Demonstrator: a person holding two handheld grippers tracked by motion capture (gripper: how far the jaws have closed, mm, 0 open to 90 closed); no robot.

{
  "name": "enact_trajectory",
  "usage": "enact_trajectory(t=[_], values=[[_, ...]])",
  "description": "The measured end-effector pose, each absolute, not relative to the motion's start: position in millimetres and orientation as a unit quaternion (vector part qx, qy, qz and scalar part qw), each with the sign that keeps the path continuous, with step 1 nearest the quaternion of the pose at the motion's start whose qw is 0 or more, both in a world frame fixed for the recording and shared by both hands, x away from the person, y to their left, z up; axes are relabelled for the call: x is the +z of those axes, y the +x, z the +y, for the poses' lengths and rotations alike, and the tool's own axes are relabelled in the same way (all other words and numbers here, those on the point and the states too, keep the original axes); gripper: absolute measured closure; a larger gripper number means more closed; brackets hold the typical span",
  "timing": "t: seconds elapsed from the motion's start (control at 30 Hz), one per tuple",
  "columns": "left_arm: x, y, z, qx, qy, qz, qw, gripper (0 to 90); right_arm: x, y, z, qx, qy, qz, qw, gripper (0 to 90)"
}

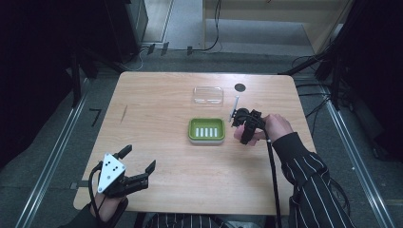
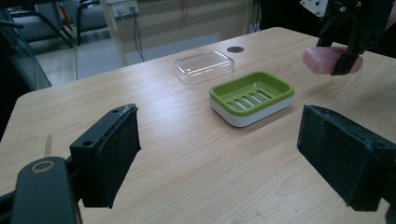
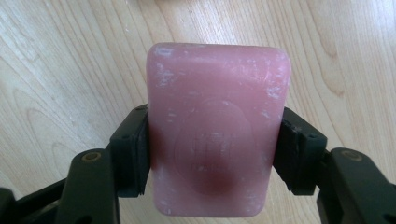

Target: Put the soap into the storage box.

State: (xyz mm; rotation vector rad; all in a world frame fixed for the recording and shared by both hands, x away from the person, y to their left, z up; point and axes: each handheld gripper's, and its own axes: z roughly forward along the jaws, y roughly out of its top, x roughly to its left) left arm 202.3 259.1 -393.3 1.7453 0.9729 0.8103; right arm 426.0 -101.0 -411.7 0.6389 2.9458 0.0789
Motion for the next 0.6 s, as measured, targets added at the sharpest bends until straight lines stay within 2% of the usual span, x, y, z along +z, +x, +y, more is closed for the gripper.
enact_trajectory(t=[0.6], values=[[-393.3, 199.3, 261.9, 0.335, 0.712, 0.400, 0.470, 13.2, -405.9, 432.1, -87.7, 0.026, 0.189, 0.979, 0.068, 38.4]])
